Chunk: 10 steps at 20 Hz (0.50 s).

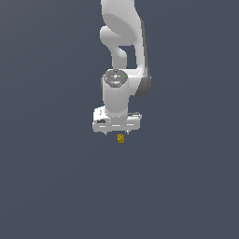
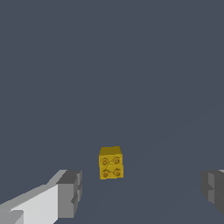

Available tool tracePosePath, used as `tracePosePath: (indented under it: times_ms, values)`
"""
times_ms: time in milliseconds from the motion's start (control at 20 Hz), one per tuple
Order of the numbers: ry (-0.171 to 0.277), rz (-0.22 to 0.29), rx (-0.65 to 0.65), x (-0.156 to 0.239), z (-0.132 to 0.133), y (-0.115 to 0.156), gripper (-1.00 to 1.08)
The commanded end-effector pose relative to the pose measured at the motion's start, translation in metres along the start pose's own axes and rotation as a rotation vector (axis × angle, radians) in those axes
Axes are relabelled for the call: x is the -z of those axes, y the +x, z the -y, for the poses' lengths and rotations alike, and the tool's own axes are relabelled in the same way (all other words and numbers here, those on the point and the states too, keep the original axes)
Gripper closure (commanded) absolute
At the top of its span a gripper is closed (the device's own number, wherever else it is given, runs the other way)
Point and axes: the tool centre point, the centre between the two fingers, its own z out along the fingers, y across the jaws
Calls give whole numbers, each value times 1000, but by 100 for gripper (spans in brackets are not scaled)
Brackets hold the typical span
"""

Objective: Pick up the object and move it to a goal position.

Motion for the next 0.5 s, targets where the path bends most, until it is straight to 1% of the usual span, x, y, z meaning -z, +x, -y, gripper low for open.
tracePosePath:
  times_ms: [0,200,450]
  values:
    - [3,9,27,-19,8,-9,-92]
    - [7,19,57,-40,16,-20,-92]
    - [10,24,74,-51,21,-26,-92]
